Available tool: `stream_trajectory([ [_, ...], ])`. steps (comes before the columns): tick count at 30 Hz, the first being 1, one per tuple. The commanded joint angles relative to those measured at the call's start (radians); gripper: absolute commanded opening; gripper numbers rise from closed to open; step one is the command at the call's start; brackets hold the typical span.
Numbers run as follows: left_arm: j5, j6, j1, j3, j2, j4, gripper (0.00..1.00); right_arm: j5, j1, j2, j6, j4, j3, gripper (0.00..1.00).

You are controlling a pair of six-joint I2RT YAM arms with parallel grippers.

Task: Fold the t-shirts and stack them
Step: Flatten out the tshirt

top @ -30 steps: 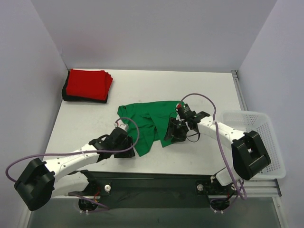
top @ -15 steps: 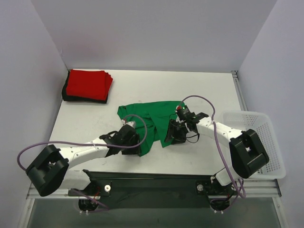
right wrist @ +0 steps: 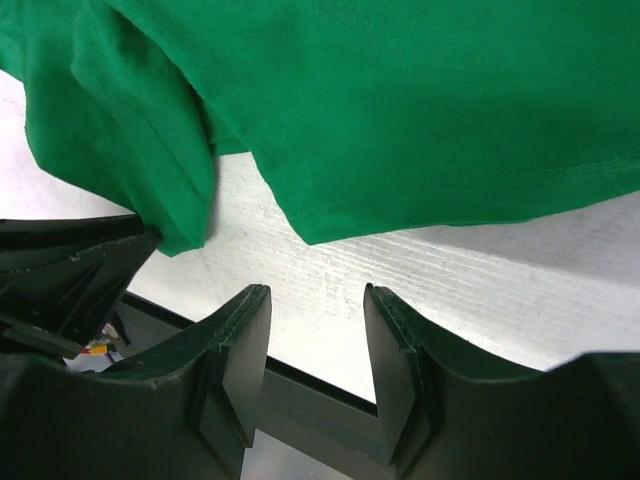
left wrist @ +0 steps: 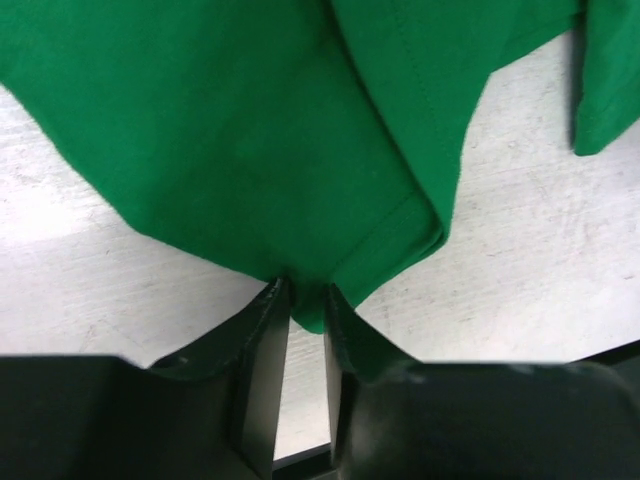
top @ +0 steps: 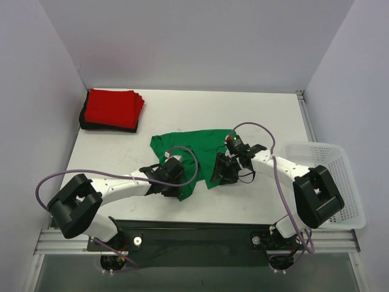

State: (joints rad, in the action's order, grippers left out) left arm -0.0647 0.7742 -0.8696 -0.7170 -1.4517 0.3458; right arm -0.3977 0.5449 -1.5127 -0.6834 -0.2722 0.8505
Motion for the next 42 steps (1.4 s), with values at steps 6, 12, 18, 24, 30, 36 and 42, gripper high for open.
stream_trajectory([
  [6,-0.029,0.016,-0.003,-0.004,-0.003,0.047,0.00,0.007,0.010,-0.023,0.019,-0.015,0.025,0.42],
  [12,-0.073,0.043,0.053,0.036,0.149,0.058,0.00,0.040,0.066,-0.110,0.047,-0.028,0.102,0.41],
  [18,-0.066,0.062,0.112,0.085,0.263,0.079,0.00,0.115,0.108,-0.219,0.096,-0.093,0.174,0.40],
  [24,-0.066,0.059,0.164,0.111,0.333,0.114,0.00,0.161,0.139,-0.302,0.127,-0.154,0.232,0.36],
  [30,-0.060,-0.045,0.354,0.082,0.396,0.185,0.00,0.215,0.144,-0.319,0.145,-0.223,0.248,0.00],
  [36,-0.021,-0.305,0.746,-0.140,0.442,0.303,0.00,0.240,0.005,-0.095,0.173,-0.318,0.286,0.00],
  [42,0.061,-0.414,1.073,-0.364,0.451,0.371,0.00,0.252,-0.202,0.158,0.245,-0.469,0.464,0.00],
])
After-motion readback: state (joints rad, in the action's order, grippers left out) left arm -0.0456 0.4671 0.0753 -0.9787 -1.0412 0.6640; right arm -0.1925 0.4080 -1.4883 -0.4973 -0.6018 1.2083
